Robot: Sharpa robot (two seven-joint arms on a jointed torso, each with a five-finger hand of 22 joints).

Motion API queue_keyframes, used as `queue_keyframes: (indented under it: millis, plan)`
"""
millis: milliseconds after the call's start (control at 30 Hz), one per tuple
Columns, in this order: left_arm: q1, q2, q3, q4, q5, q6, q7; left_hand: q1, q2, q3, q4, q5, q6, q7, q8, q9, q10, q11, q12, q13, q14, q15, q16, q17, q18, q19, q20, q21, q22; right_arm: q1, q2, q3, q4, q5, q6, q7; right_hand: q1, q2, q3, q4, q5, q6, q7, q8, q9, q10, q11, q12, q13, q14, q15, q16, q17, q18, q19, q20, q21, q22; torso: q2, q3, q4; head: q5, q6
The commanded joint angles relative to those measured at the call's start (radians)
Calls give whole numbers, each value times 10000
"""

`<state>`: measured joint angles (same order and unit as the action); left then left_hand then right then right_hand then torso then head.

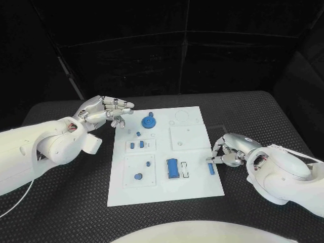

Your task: Assemble the parts on the task board

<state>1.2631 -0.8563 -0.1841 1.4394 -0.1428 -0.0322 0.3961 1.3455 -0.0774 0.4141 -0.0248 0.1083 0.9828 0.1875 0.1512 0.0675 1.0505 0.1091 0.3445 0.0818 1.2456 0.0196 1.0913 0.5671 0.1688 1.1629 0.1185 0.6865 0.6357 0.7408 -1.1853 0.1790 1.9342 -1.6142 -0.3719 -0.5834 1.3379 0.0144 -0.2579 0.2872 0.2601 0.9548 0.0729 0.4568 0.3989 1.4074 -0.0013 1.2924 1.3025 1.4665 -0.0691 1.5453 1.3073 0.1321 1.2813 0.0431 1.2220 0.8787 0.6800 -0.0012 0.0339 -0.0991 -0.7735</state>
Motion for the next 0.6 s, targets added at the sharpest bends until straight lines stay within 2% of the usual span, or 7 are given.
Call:
queue_keyframes:
  millis: [33,300,600]
  plan:
    - [4,13,6,4,47,70,75,-58,49,-50,-4,-20,-40,4,44,-6,-66,4,53,8,-69,29,-42,-13,149,0,37,-44,-22,5,29,-1,-19,-281,697,-28,-8,-64,-43,2,-17,84,17,-31,-7,-60,10,-10,-142,911,48,-43,2039,-84,-46,37,-36,-3,6,-14,18,-18,-1]
    - [-6,15,2,-7,47,73,79,-58,49,-50,-4,-20,-40,4,44,-6,-66,4,53,8,-69,29,-42,-13,149,0,37,-44,-22,5,111,-3,-109,-298,1160,-28,16,-75,-53,-8,-18,129,1,-14,0,-59,-1,-9,-140,910,42,-45,2037,-84,-46,33,-38,0,11,-18,35,3,-25]
    - [-12,5,-1,-7,47,83,78,-58,49,-50,-4,-20,-40,4,44,-6,-66,4,53,8,-69,29,-42,-13,149,0,37,-44,-22,4,210,-4,-160,-300,1597,-17,189,-7,-25,-52,103,258,-53,28,19,-38,-48,13,-118,914,4,-40,2050,-91,-25,5,-22,47,18,-23,15,39,-45]
